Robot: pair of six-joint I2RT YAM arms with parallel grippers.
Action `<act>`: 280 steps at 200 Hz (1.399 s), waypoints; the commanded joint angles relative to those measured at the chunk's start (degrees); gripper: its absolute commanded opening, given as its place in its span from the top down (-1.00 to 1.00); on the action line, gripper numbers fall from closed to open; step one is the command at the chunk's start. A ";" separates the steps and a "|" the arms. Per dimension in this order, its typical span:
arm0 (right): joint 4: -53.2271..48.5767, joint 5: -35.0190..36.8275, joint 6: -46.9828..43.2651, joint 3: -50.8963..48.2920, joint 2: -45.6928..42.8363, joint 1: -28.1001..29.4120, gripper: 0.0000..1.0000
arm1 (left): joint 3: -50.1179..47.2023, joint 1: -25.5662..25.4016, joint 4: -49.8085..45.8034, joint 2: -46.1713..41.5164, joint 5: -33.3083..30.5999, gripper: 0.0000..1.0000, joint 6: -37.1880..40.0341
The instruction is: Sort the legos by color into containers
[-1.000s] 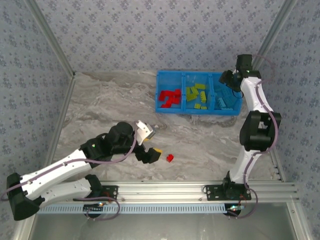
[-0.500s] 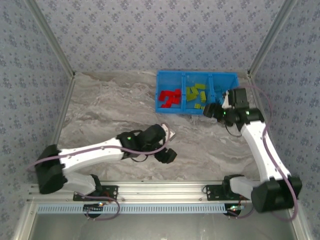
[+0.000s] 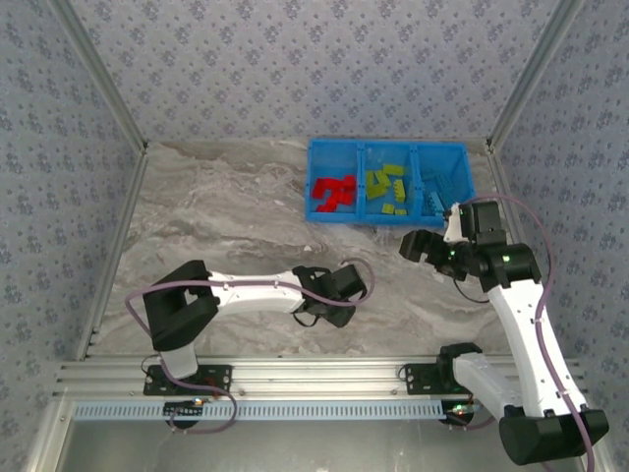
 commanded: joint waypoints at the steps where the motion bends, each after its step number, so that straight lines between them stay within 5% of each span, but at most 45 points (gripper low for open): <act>1: -3.81 -8.14 -1.46 1.41 -0.35 0.68 -0.84 | 2.35 -0.29 -1.66 1.80 -2.84 0.16 0.17; 28: -8.19 -15.10 -2.81 -0.79 -0.48 2.13 -0.84 | 1.97 -0.29 -1.37 3.22 -3.06 0.20 0.05; 84: -13.48 -12.97 -2.08 -2.78 -4.37 4.23 -0.87 | 0.55 -0.29 1.79 3.36 4.00 0.20 -1.64; 104: -14.69 -12.37 -1.55 -3.03 -5.53 4.47 -0.88 | -0.40 -0.29 3.01 2.81 5.38 -0.13 -2.21; 132: -15.43 -11.22 -1.56 -3.64 -6.17 4.49 -0.89 | -1.12 -0.25 2.69 -0.48 3.89 -0.20 -3.92; 185: -14.03 -11.35 -0.99 -4.19 -5.91 4.73 -0.90 | -1.55 -1.72 -6.55 -3.49 -0.49 -0.53 -22.32; 231: -13.59 -10.96 -0.67 -4.63 -5.54 4.69 -0.90 | -1.75 -1.82 0.95 0.59 5.77 -0.29 -24.77; 280: -14.93 -11.26 -2.46 -6.95 -6.01 4.76 -0.90 | -2.66 -0.51 4.17 2.40 5.25 0.30 -23.62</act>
